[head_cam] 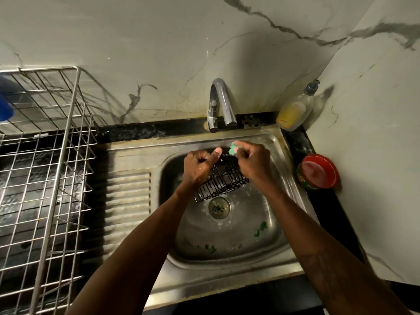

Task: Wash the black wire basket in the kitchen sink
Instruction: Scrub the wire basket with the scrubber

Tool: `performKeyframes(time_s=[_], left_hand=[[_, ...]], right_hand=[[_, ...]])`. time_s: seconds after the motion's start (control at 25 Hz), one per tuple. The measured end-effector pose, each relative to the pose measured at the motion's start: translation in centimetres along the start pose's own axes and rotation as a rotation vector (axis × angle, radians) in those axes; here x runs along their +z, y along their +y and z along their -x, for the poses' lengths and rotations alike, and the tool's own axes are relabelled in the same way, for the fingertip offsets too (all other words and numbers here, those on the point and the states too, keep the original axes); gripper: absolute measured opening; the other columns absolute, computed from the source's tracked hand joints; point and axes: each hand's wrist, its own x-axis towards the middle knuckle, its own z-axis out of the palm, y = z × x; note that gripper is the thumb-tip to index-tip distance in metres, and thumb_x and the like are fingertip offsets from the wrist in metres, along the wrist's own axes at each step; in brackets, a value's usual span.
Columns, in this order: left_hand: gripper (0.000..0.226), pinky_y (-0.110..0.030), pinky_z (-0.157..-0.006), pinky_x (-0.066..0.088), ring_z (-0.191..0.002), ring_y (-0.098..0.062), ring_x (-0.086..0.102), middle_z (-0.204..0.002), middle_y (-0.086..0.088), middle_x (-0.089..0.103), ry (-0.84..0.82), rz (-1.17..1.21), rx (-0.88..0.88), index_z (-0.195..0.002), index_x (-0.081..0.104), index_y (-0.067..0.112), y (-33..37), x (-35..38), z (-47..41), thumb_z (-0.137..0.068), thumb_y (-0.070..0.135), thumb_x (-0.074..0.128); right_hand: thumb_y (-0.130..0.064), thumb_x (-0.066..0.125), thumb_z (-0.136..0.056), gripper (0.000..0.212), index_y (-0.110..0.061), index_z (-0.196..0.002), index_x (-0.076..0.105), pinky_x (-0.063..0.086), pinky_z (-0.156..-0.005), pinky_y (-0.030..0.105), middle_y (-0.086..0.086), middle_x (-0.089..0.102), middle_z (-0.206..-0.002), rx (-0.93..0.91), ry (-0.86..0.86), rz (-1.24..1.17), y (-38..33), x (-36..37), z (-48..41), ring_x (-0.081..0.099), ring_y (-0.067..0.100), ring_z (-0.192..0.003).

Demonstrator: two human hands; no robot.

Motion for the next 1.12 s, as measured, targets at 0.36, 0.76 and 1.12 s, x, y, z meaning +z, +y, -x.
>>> performKeyframes(time_s=[0.36, 0.76, 1.12], left_hand=[[0.045, -0.028, -0.059, 0.045, -0.056, -0.009, 0.054, -0.059, -0.001, 0.060, -0.171, -0.237, -0.028, -0.071, 0.062, 0.006, -2.1, -2.9, -0.4, -0.103, 0.037, 0.053], [0.030, -0.031, -0.061, 0.041, -0.066, -0.017, 0.057, -0.075, -0.002, 0.061, -0.254, -0.547, 0.050, -0.085, 0.061, 0.005, -8.8, -3.8, 1.1, -0.105, 0.025, 0.051], [0.031, -0.025, -0.060, 0.036, -0.064, -0.013, 0.054, -0.075, -0.001, 0.060, -0.259, -0.497, 0.004, -0.082, 0.061, 0.010, -8.6, -4.3, -0.1, -0.105, 0.027, 0.050]], right_hand=[[-0.004, 0.068, -0.091, 0.023, -0.012, -0.112, 0.075, 0.058, -0.087, 0.031, 0.006, 0.075, -0.105, -0.111, 0.026, -0.001, 0.2, 4.7, 1.7, 0.070, 0.017, -0.097], [0.003, 0.059, -0.089, 0.032, -0.006, -0.117, 0.072, 0.048, -0.072, 0.029, 0.016, 0.065, -0.106, -0.299, -0.199, 0.365, 2.3, 8.1, 3.9, 0.063, 0.028, -0.091], [0.001, 0.072, -0.079, 0.039, -0.009, -0.117, 0.073, 0.050, -0.078, 0.034, 0.021, 0.072, -0.104, 0.170, 0.090, 0.519, 7.2, 1.6, -0.6, 0.065, 0.035, -0.096]])
